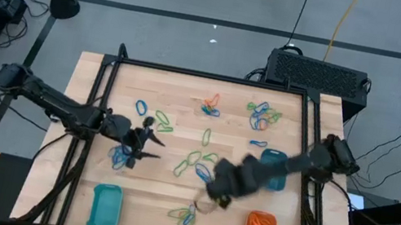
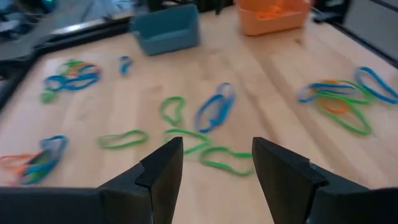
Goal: Sort rubber bands into baskets
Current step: Put the orange rubber band into the orange bin
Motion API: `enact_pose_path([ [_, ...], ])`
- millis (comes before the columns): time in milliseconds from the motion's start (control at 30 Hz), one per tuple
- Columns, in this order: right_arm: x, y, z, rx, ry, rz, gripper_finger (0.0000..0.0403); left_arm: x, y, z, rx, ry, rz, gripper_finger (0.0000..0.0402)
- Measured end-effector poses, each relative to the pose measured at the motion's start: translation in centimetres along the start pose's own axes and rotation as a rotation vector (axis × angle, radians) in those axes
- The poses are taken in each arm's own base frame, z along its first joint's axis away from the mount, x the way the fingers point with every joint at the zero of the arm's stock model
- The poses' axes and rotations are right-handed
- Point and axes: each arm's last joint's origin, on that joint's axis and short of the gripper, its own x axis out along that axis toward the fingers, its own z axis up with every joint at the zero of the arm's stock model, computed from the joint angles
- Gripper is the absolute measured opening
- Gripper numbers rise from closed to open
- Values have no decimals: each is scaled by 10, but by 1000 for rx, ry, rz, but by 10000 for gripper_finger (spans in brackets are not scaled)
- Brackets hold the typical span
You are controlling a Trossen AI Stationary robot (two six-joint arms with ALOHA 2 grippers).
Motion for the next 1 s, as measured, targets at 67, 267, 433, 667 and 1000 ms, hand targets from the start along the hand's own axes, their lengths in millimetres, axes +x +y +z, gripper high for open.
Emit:
enact_pose_path([
  [67,5,-14,28,-35,-39,41,114,-2,9,0,6,-1,39,200],
  [267,18,-74,113,24,-254,138,114,-12,35,-23,-26,-55,188,200],
  [433,26,-134,166,271,-435,179,114,-21,48,-49,-93,-129,273,200],
  [667,70,-208,203,545,-411,196,114,-23,51,-49,-117,-164,205,200],
  [1000,139,-223,222,606,-314,305,114,-21,45,-55,-179,-105,116,200],
])
